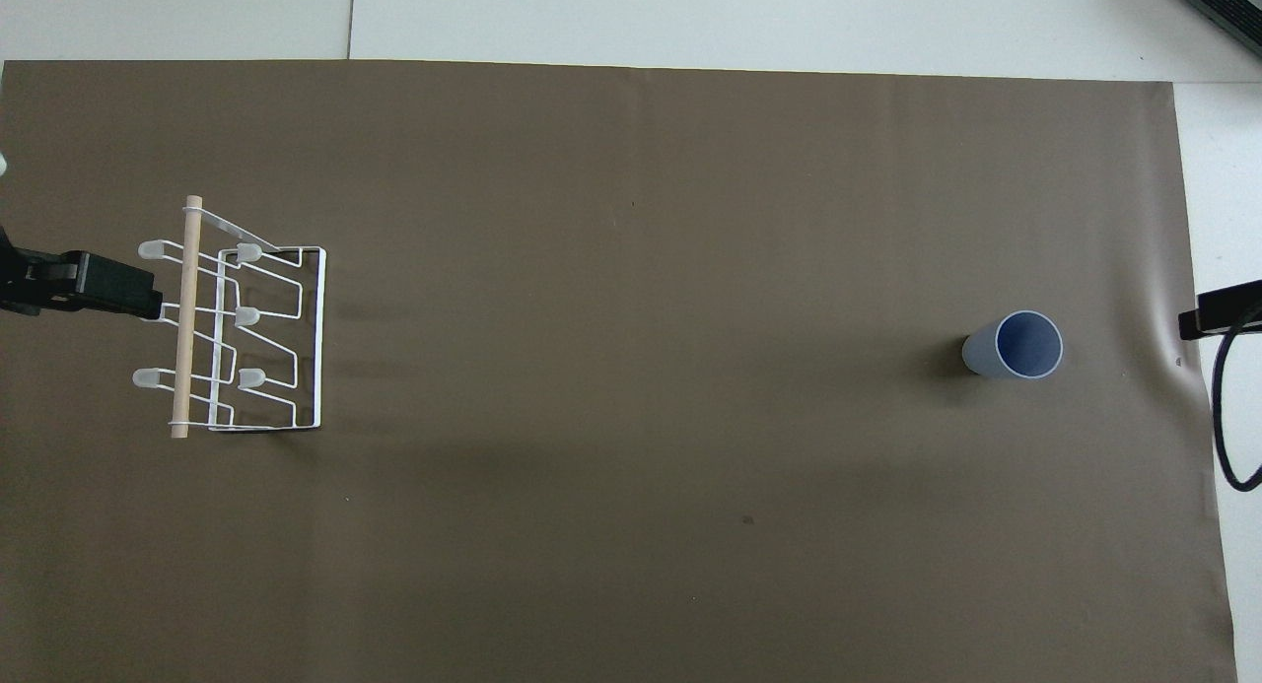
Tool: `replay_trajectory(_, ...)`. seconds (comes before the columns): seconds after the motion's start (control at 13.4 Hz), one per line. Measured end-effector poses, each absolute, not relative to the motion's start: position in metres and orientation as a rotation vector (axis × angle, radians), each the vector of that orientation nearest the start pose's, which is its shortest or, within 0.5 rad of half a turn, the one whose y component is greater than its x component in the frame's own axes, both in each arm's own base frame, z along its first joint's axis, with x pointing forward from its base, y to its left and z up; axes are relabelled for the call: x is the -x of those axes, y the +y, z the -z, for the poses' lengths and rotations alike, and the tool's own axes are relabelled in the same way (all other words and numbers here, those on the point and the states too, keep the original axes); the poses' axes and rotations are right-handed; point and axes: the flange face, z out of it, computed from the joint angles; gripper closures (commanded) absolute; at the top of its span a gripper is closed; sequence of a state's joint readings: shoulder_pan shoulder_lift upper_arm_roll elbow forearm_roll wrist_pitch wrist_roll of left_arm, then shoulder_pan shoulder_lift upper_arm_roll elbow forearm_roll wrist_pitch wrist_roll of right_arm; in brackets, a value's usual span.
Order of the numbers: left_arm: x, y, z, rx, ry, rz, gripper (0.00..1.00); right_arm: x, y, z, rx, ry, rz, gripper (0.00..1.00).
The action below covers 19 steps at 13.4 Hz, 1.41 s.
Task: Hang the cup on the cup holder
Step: 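Move the right gripper toward the light blue cup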
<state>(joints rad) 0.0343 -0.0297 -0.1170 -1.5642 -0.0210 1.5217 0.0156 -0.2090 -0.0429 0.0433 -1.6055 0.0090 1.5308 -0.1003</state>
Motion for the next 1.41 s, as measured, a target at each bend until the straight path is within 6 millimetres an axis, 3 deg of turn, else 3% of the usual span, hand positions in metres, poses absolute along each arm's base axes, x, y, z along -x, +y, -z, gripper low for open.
replay_trajectory(0.74,-0.538,-0.048,-0.641,3.155,0.152,-0.012,0.0,-0.539,-0.089,-0.632,3.139,0.105,0.097,0.0)
replay_trajectory(0.97,-0.538,-0.048,-0.641,3.155,0.148,-0.012,0.0,-0.545,-0.083,-0.607,3.142,0.089,0.216,0.0)
replay_trajectory(1.19,-0.537,-0.048,-0.643,3.155,0.148,-0.008,0.0,-0.551,-0.041,-0.572,3.137,-0.016,0.226,0.0)
replay_trajectory(1.41,-0.537,-0.048,-0.643,3.155,0.148,-0.008,0.0,-0.552,-0.035,-0.564,3.135,-0.014,0.238,0.0)
